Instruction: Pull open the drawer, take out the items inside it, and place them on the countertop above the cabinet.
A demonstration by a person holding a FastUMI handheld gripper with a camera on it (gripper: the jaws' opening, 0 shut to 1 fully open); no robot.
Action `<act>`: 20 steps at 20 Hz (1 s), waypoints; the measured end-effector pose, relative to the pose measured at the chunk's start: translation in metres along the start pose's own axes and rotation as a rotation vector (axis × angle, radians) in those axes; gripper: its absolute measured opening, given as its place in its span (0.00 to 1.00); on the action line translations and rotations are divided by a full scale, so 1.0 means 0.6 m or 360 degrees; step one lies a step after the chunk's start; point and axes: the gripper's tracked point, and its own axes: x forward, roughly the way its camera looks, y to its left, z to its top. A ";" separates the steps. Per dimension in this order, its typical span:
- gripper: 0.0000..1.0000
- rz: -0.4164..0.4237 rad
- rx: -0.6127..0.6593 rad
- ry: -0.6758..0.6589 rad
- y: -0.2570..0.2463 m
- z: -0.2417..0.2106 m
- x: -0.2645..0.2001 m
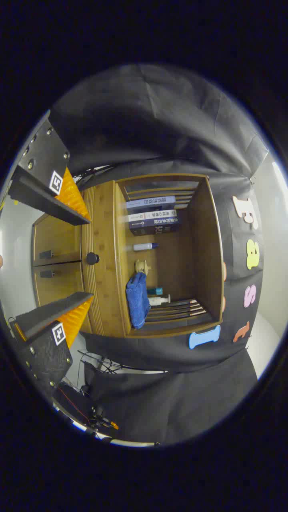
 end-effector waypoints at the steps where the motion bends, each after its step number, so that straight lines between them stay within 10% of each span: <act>1: 1.00 -0.0005 -0.0012 -0.0005 -0.001 0.000 0.000; 20: 1.00 -0.0087 0.0000 0.0029 -0.001 0.006 0.001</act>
